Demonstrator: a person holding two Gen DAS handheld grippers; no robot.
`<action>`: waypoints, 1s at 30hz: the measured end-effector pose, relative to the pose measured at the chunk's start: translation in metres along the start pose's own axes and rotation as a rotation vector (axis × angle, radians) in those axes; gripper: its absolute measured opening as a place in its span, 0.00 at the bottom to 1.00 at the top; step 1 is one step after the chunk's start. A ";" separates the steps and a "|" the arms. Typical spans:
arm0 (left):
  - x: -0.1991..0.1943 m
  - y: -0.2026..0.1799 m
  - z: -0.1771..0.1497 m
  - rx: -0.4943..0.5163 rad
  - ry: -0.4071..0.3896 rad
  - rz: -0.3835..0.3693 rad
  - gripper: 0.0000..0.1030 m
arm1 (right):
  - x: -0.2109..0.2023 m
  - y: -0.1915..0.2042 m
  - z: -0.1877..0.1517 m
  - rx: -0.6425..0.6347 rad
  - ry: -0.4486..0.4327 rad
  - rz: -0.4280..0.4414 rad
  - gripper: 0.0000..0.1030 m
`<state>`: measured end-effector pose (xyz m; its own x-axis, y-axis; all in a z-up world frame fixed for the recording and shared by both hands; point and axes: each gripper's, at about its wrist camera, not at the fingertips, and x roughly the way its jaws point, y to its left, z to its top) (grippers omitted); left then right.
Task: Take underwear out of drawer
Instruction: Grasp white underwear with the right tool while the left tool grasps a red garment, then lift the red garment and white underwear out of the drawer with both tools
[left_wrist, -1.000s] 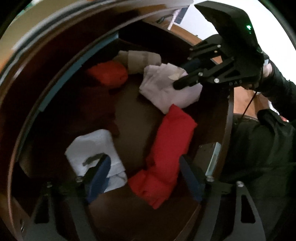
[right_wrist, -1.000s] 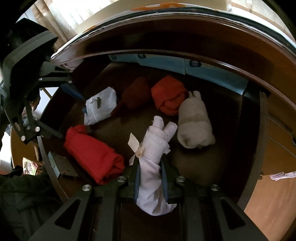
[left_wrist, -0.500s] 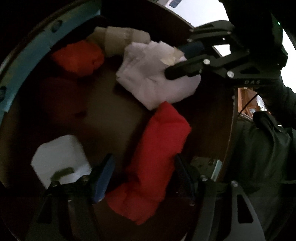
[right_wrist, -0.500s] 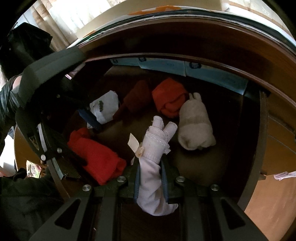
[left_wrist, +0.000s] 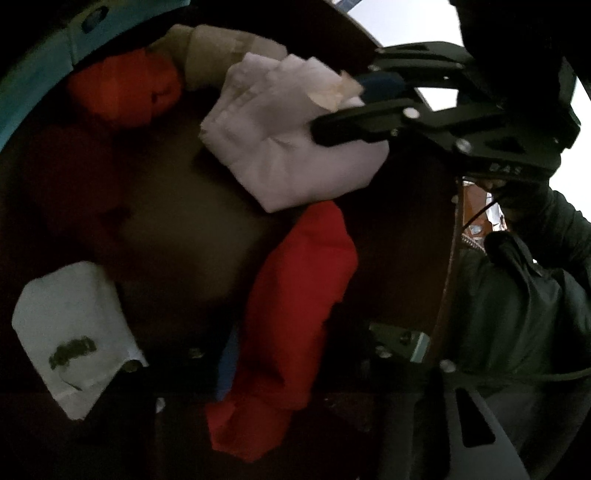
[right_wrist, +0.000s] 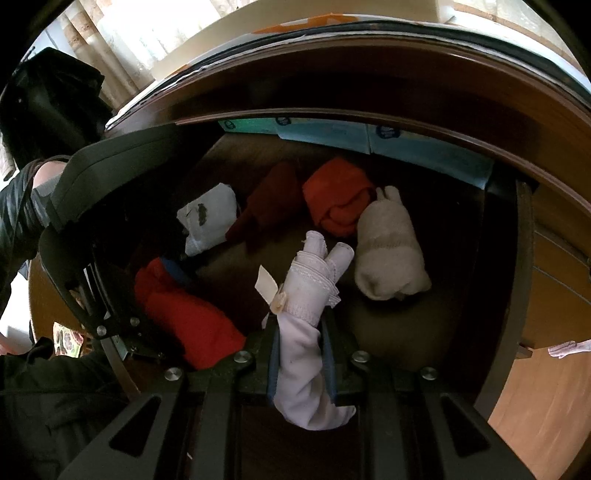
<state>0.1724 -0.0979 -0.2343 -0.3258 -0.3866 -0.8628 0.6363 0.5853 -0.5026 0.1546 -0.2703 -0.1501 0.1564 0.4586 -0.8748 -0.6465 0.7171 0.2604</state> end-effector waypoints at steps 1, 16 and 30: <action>-0.002 -0.002 -0.002 0.005 -0.017 0.010 0.37 | 0.000 0.000 0.000 0.003 0.000 0.001 0.21; -0.045 -0.022 -0.034 -0.107 -0.415 0.173 0.26 | -0.006 -0.001 0.000 0.023 -0.057 -0.012 0.21; -0.084 -0.013 -0.080 -0.181 -0.664 0.399 0.26 | -0.016 0.009 -0.004 -0.033 -0.156 -0.062 0.21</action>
<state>0.1356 -0.0159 -0.1601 0.4244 -0.4340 -0.7947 0.4750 0.8539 -0.2127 0.1433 -0.2729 -0.1351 0.3089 0.4920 -0.8139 -0.6557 0.7301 0.1925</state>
